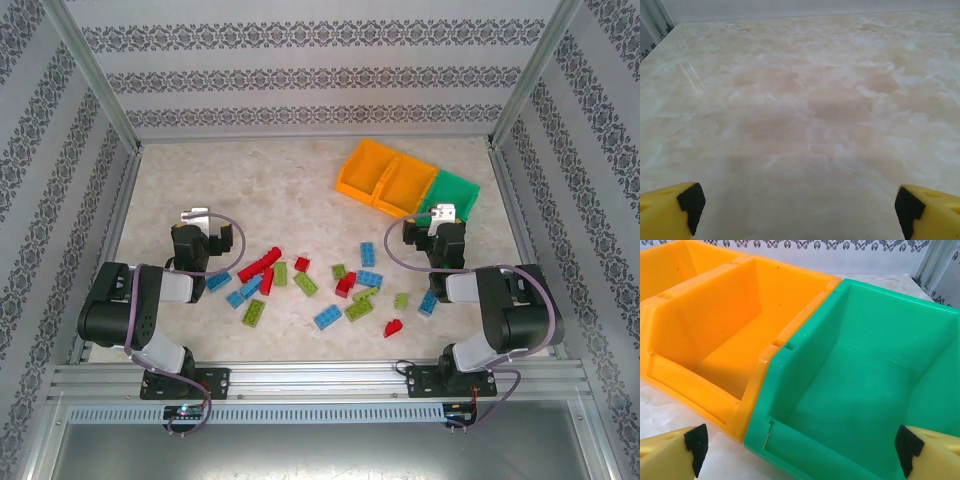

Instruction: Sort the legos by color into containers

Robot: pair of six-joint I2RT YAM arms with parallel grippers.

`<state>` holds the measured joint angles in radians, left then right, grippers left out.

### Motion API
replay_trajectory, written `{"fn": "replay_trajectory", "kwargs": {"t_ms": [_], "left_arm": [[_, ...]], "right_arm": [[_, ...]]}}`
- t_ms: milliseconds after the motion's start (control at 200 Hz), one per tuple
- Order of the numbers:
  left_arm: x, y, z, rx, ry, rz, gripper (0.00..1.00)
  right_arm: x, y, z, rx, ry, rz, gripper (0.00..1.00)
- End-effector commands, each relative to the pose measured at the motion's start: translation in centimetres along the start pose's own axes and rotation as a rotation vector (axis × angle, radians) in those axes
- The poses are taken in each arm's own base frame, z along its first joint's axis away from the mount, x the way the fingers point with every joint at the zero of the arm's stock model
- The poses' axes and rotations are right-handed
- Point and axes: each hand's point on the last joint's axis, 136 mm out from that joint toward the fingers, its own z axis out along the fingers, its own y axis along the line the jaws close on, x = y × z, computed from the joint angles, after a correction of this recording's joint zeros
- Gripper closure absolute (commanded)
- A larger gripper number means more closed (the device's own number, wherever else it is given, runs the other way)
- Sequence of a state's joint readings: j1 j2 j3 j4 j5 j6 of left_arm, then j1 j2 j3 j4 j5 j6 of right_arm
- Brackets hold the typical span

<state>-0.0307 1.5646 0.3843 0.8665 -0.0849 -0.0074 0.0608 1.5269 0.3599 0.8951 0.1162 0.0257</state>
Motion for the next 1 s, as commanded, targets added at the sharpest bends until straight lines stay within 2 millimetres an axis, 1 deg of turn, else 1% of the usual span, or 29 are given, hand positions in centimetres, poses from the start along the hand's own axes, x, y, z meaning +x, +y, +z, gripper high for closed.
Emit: {"fn": "replay_trajectory", "kwargs": {"t_ms": [0, 180, 325, 889, 934, 994], "left_arm": [[-0.65, 0.37, 0.26, -0.002, -0.006, -0.018, 0.0], [-0.65, 0.35, 0.26, -0.001, -0.006, -0.018, 0.01], [-0.59, 0.41, 0.28, -0.003, -0.004, -0.018, 0.0], [-0.6, 0.29, 0.3, 0.002, -0.003, -0.017, 0.01], [-0.63, 0.34, 0.28, 0.0, -0.004, -0.018, 0.0], [-0.85, 0.28, 0.28, 0.003, -0.001, -0.017, 0.0]], "right_arm": [[-1.82, -0.5, -0.04, 0.019, -0.059, 0.002, 0.02], [-1.85, -0.57, -0.02, 0.019, -0.059, 0.004, 0.02], [-1.76, -0.52, 0.19, -0.015, -0.047, 0.021, 0.02], [-1.78, -0.58, 0.2, -0.017, -0.046, 0.024, 0.02], [-1.92, -0.59, 0.17, -0.019, -0.05, 0.028, 0.02], [-2.59, -1.01, 0.15, 0.003, -0.059, 0.04, 0.02]]}}
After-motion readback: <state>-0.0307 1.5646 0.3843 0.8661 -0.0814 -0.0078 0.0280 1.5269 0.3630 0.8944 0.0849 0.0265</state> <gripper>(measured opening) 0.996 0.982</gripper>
